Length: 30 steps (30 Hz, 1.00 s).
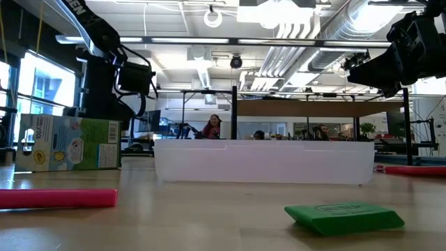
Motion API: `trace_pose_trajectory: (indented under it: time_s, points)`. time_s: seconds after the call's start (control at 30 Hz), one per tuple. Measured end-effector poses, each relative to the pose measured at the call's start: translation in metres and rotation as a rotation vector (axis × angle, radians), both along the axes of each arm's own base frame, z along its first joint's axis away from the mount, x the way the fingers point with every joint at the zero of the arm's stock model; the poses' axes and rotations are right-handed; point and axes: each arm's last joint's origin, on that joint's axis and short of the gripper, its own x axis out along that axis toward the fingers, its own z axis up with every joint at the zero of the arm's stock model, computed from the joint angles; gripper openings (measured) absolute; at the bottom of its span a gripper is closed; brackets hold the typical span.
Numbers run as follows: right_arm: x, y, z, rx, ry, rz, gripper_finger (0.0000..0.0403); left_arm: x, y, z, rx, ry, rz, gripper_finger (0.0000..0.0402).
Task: Pack school essentials
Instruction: Put the blue pencil into the supply box
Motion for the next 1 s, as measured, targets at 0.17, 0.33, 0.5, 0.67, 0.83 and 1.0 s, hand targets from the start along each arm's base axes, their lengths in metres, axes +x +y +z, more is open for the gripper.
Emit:
trace_pose_trajectory:
  time_s: [0.17, 0.33, 0.5, 0.67, 0.83, 1.0]
  points:
    - [0.000, 0.000, 0.000, 0.000, 0.000, 0.000, 0.0108, -0.001, -0.002, 0.010, 0.017, -0.054, 0.013, 0.0018]
    - [0.000, 0.000, 0.000, 0.000, 0.001, 0.000, 0.0108, -0.004, -0.005, 0.022, 0.051, -0.115, 0.017, 0.0018]
    - [0.000, 0.000, 0.000, 0.000, 0.000, 0.000, 0.0108, 0.000, -0.015, 0.038, 0.076, -0.238, -0.031, 0.0019]
    - [0.000, 0.000, 0.000, 0.000, 0.000, 0.000, 0.0108, 0.014, -0.030, 0.054, 0.075, -0.439, -0.170, 0.0019]
    - [0.000, 0.000, 0.000, 0.000, 0.000, -0.001, 0.0108, 0.030, -0.049, 0.067, 0.081, -0.606, -0.326, 0.0019]
    - [0.000, 0.000, 0.000, 0.000, 0.000, -0.001, 0.0108, 0.045, -0.069, 0.076, 0.079, -0.700, -0.454, 0.0019]
